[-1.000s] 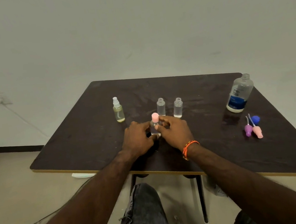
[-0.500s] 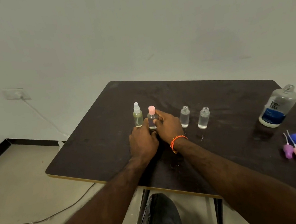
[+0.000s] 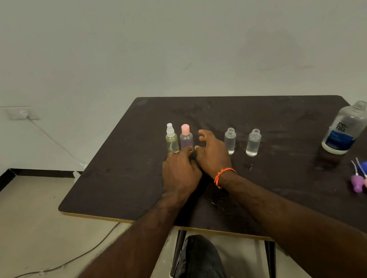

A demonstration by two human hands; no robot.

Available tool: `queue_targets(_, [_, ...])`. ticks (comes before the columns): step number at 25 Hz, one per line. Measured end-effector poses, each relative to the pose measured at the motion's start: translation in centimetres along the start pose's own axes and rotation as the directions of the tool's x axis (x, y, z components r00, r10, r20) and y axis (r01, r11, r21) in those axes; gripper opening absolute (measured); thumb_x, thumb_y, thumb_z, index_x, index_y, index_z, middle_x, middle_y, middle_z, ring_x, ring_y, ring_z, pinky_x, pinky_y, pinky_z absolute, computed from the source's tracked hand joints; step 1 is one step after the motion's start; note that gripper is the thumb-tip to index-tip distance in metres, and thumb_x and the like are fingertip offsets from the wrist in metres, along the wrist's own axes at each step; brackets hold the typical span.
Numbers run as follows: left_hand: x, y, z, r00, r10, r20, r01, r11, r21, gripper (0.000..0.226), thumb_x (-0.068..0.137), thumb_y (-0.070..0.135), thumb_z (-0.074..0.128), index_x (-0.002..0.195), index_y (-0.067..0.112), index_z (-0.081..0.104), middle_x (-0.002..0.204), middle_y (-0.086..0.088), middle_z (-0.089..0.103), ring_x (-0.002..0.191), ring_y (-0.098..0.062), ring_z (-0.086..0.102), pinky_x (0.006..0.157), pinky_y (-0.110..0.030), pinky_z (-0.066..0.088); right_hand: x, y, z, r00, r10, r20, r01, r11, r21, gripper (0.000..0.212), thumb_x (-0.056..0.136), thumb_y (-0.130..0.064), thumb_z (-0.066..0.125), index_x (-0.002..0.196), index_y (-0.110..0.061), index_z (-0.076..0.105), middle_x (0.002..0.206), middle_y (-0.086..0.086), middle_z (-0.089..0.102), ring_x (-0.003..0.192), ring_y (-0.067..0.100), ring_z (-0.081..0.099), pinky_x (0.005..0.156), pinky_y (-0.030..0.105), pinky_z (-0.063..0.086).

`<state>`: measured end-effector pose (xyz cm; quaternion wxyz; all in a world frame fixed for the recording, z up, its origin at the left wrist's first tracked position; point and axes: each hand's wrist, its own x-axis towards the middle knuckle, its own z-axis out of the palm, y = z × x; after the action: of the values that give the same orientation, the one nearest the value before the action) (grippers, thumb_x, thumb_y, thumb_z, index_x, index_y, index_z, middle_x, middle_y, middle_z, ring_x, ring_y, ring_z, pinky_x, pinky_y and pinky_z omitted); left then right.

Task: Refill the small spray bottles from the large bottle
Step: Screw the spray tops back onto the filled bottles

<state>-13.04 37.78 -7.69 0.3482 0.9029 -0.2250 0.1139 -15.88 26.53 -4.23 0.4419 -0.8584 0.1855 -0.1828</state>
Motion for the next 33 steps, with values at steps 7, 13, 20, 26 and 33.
queue_targets(7, [-0.4,4.4,1.5,0.983,0.104,0.151,-0.096,0.994,-0.058,0.068,0.096,0.021,0.072,0.158,0.014,0.044,0.145,-0.010,0.064,0.134,-0.026,0.059,0.115,-0.046,0.047,-4.3,3.0,-7.3,0.985,-0.105,-0.139,0.080,0.981,-0.179,0.041,0.089,-0.003,0.050,0.125,-0.017,0.063,0.118,0.007,0.070,0.106,0.025,0.065,0.092,0.036,0.053])
queue_targets(13, [1.3,6.6,3.9,0.965,0.015,0.262,0.019,0.992,-0.128,0.081,0.090,0.023,0.078,0.159,0.013,0.037,0.153,-0.010,0.057,0.143,-0.032,0.052,0.116,-0.049,0.044,-4.1,4.0,-9.5,0.992,0.108,0.069,-0.100,0.990,-0.104,0.048,0.082,0.003,0.049,0.129,-0.008,0.054,0.123,0.016,0.064,0.113,0.033,0.062,0.094,0.040,0.051])
queue_targets(20, [3.9,6.7,4.9,0.948,0.102,0.302,-0.052,0.984,-0.169,0.049,0.093,0.028,0.063,0.142,0.023,0.055,0.129,0.001,0.072,0.120,-0.025,0.067,0.104,-0.055,0.051,-2.3,3.9,-6.4,0.975,0.182,0.125,-0.170,0.980,-0.101,0.088,0.080,-0.005,0.045,0.160,-0.014,0.011,0.129,0.016,0.061,0.112,0.033,0.063,0.098,0.046,0.052])
queue_targets(26, [3.1,5.2,4.2,0.969,0.104,0.224,-0.067,0.984,-0.164,0.035,0.091,0.026,0.078,0.125,0.019,0.070,0.111,0.001,0.079,0.103,-0.017,0.074,0.096,-0.043,0.058,-3.4,5.0,-7.2,0.994,0.109,0.000,-0.108,0.988,-0.108,0.064,0.079,0.002,0.045,0.141,-0.014,0.046,0.107,0.014,0.068,0.097,0.029,0.065,0.078,0.033,0.051])
queue_targets(33, [-1.7,7.3,4.2,0.946,0.203,0.253,-0.149,0.965,-0.218,0.036,0.088,0.030,0.081,0.121,0.021,0.072,0.108,0.004,0.079,0.099,-0.012,0.074,0.094,-0.041,0.059,-8.8,6.8,-10.3,0.993,-0.036,-0.110,0.028,0.997,-0.076,0.039,0.084,-0.005,0.059,0.116,-0.026,0.063,0.104,-0.003,0.073,0.095,0.014,0.069,0.085,0.035,0.058])
